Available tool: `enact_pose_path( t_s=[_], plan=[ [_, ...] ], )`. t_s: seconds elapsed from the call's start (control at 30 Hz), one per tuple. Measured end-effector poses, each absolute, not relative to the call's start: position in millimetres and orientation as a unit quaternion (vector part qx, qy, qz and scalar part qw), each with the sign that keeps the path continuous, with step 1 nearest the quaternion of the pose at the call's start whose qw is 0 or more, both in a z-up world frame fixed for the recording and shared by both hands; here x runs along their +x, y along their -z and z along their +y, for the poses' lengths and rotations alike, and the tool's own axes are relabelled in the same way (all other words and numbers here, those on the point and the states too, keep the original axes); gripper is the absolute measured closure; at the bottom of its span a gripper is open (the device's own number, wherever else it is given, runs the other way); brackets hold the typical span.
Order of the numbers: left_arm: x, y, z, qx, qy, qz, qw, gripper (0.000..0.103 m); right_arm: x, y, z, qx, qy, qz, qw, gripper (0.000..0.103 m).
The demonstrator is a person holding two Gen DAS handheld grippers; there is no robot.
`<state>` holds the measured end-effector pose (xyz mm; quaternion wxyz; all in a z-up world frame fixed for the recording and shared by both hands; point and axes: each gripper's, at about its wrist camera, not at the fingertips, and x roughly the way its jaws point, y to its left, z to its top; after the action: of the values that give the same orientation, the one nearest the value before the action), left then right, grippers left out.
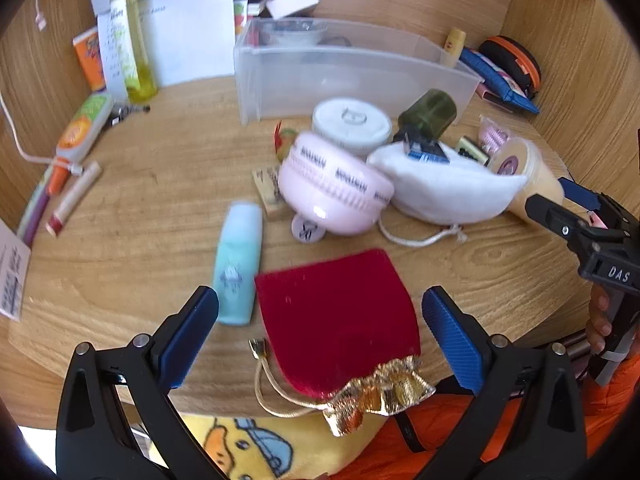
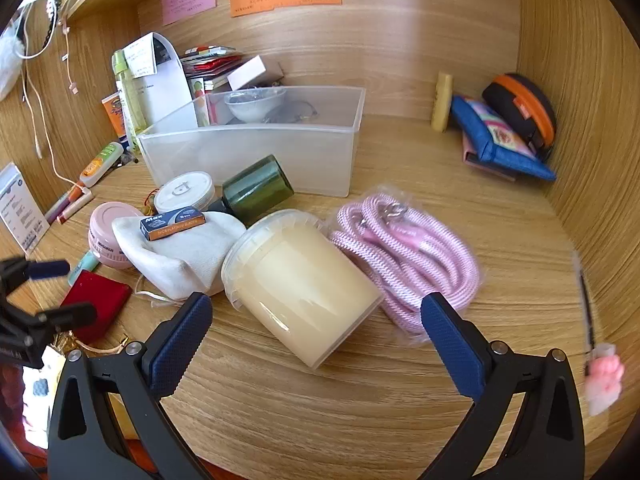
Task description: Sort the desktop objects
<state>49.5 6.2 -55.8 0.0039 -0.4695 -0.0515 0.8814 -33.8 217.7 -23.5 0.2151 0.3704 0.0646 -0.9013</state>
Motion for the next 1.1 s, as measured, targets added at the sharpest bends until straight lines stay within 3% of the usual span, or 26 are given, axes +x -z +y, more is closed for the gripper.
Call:
enact_pose_path(
  t_s=[0.43,0.53,0.6,0.67,0.73,0.8,0.9,1.1],
  plan=[
    [54.9,69.9,20.4,-0.456,-0.89,-0.014,-0.016,0.0,-52.7,42.1,217.2,0.397,0.891,-0.024,0.219,0.0],
    [53.5,70.8,19.7,-0.447,-0.894,-0.013,-0.012,0.0,-55.0,40.2,220.7,0.394,0.894,-0.037,0.212,0.005],
    [53.5,71.2,17.8,-0.442,-0.897,-0.013,-0.011,0.0,-56.1,39.7,223.0,0.392,0.891,-0.051,0.224,0.014],
    [55.1,71.3,16.2,-0.436,-0.9,-0.013,-0.012,0.0,-55.9,39.7,225.2,0.391,0.89,-0.062,0.227,0.014],
    [56.7,69.8,14.3,-0.432,-0.902,-0.013,-0.016,0.007,-54.1,39.9,226.0,0.388,0.892,-0.059,0.223,0.014],
    [59.1,66.0,9.0,-0.425,-0.905,-0.016,-0.024,0.031,-51.2,39.7,228.3,0.385,0.894,-0.056,0.22,0.014],
    [59.3,62.8,-2.0,-0.424,-0.905,-0.029,-0.027,0.046,-47.6,40.4,234.7,0.383,0.896,-0.062,0.217,0.014],
    [62.2,55.0,-19.4,-0.415,-0.907,-0.052,-0.043,0.061,-42.7,35.7,248.0,0.374,0.898,-0.083,0.218,0.014]
  ],
)
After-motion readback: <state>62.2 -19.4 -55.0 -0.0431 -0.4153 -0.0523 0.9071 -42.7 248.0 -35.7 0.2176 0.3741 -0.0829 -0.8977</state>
